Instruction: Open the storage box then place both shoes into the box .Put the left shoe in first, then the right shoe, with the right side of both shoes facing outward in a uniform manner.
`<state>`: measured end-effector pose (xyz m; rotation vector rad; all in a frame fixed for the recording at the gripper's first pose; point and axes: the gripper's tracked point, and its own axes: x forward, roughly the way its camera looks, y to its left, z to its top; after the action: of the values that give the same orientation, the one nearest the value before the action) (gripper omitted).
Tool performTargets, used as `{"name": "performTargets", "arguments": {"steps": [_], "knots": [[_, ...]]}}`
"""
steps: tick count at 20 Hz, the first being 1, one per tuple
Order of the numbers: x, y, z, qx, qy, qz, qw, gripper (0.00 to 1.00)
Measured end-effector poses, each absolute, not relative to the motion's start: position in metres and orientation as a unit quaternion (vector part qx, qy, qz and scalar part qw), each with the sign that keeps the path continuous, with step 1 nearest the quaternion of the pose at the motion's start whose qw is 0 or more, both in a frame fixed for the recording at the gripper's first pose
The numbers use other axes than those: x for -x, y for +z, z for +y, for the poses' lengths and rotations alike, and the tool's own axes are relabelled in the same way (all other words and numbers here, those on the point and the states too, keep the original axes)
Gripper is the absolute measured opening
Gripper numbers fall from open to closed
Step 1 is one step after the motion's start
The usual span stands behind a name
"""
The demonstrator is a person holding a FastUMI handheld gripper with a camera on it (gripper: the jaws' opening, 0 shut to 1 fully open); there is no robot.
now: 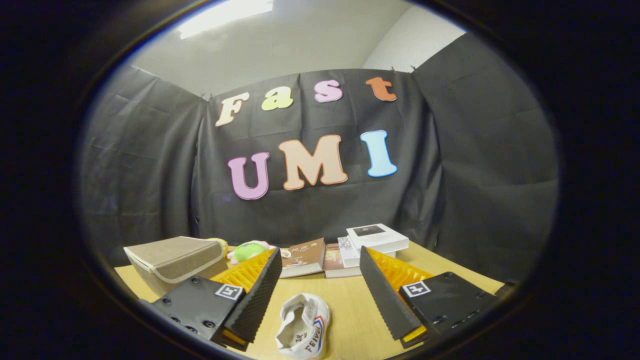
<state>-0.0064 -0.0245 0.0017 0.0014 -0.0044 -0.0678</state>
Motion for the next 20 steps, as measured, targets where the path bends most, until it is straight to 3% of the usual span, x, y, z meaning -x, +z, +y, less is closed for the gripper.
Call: {"name": "performTargets", "arguments": {"steps": [20], "knots": [[0.0096, 0.0025, -0.0231, -0.002, -0.032, -0.005, 0.999, 0.98]]}}
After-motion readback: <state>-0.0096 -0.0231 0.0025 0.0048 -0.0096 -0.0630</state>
